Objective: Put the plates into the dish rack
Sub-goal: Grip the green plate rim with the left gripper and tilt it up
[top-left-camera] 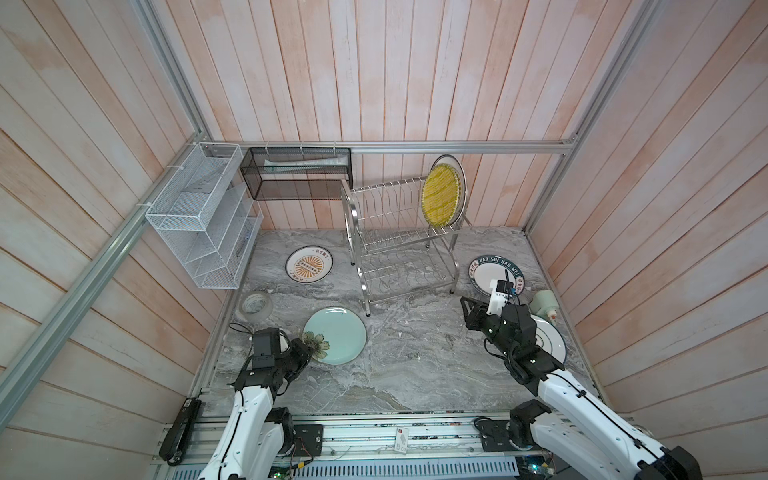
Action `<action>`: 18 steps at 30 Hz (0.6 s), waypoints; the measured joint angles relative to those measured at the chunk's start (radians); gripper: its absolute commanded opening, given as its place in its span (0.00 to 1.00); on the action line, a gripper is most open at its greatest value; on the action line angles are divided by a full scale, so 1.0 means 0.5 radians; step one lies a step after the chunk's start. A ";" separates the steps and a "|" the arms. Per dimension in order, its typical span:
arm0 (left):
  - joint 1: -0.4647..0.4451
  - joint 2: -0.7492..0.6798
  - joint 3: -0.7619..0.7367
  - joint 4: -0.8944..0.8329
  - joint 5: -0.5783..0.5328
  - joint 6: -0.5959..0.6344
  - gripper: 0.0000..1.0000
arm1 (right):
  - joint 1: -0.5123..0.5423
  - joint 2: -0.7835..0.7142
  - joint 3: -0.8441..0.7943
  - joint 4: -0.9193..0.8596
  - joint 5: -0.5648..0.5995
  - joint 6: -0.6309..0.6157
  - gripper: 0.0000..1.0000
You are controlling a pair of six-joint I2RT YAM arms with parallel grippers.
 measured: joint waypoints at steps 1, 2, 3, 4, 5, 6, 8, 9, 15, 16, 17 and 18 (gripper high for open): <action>-0.002 0.018 0.000 0.002 0.027 0.009 0.00 | 0.000 0.009 0.000 0.002 0.000 0.000 0.28; -0.007 0.038 0.000 0.005 0.056 0.021 0.00 | 0.000 0.018 0.000 0.003 -0.001 0.001 0.28; -0.012 0.053 0.000 0.005 0.077 0.033 0.00 | 0.000 0.025 0.000 0.004 -0.001 0.001 0.28; -0.018 0.061 0.000 0.005 0.092 0.040 0.00 | 0.000 0.030 0.000 0.005 -0.002 0.003 0.28; -0.024 0.065 0.000 0.005 0.106 0.047 0.00 | 0.000 0.033 0.000 0.005 -0.005 0.006 0.28; -0.030 0.065 0.000 0.005 0.120 0.057 0.00 | 0.000 0.034 0.000 0.007 -0.007 0.007 0.28; -0.042 0.066 0.000 0.006 0.137 0.072 0.00 | 0.000 0.034 0.000 0.016 -0.012 0.007 0.28; -0.050 0.068 0.000 0.007 0.142 0.075 0.00 | -0.002 0.034 0.001 0.019 -0.014 0.007 0.28; -0.128 0.134 0.000 0.045 0.182 0.114 0.00 | -0.005 0.046 0.004 0.034 -0.029 0.008 0.28; -0.145 0.151 0.001 0.056 0.189 0.123 0.00 | -0.005 0.049 0.004 0.034 -0.031 0.008 0.28; -0.161 0.172 0.005 0.067 0.198 0.132 0.00 | -0.005 0.053 0.004 0.034 -0.033 0.008 0.28; -0.172 0.187 0.011 0.076 0.207 0.141 0.00 | -0.005 0.056 0.004 0.035 -0.035 0.008 0.28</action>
